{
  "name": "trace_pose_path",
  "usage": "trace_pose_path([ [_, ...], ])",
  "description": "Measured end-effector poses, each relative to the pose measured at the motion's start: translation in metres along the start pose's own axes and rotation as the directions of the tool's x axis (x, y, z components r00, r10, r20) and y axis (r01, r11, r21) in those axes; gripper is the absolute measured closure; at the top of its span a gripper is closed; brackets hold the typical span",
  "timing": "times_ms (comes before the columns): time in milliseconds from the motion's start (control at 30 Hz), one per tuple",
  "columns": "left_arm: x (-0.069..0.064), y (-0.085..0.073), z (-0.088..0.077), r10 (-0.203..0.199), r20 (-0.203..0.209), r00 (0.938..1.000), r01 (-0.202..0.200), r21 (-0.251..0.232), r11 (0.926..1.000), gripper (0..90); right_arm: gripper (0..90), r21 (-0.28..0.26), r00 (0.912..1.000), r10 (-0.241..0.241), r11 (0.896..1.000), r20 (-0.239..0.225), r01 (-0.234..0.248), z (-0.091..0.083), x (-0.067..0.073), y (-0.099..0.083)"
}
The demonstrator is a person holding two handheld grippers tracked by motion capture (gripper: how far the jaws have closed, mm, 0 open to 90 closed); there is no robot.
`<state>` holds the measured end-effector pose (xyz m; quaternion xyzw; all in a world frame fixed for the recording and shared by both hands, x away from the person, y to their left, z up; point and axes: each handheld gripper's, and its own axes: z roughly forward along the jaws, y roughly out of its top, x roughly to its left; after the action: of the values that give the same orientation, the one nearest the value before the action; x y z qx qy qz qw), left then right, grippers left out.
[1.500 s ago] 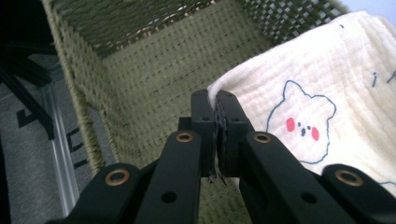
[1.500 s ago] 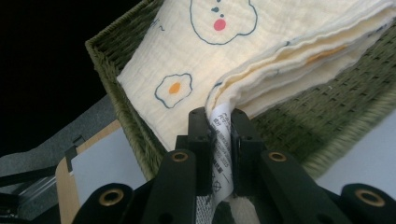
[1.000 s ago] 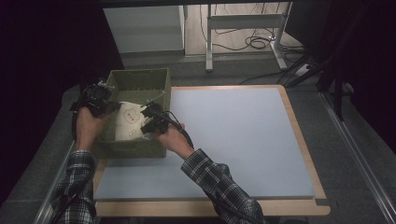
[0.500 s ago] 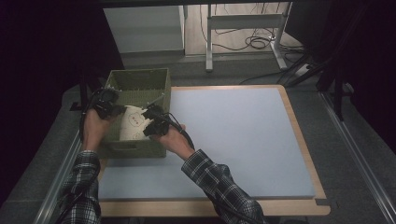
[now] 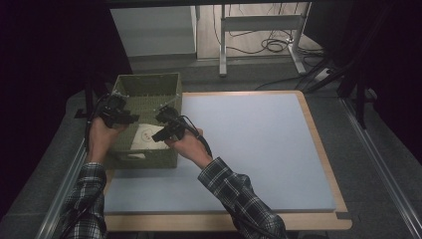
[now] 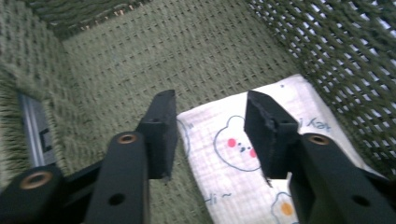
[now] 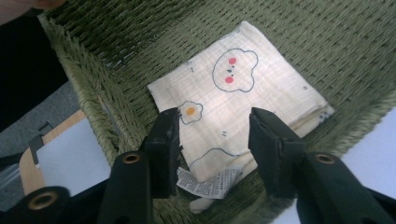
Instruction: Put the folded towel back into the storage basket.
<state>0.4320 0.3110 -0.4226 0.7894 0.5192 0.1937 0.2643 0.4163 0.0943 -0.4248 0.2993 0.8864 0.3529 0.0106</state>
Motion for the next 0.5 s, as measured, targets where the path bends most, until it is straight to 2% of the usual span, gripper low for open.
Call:
trace_pose_path([
  [200,-0.007,0.004,0.003,-0.015,0.037,0.9992,0.015,0.002,0.9999,40.5,42.2,-0.039,0.9962,-0.083,0.996,0.023,0.084,-0.014,0.0,-0.002],
  [367,-0.014,0.009,0.006,-0.034,0.095,0.9949,0.033,0.013,0.9994,32.4,34.7,-0.057,0.9931,-0.109,0.992,0.043,0.111,-0.03,-0.004,-0.007],
  [500,-0.022,0.014,0.008,-0.034,0.117,0.9925,0.032,0.02,0.9993,27.4,29.9,-0.074,0.9903,-0.124,0.989,0.062,0.129,-0.041,-0.012,-0.017],
])
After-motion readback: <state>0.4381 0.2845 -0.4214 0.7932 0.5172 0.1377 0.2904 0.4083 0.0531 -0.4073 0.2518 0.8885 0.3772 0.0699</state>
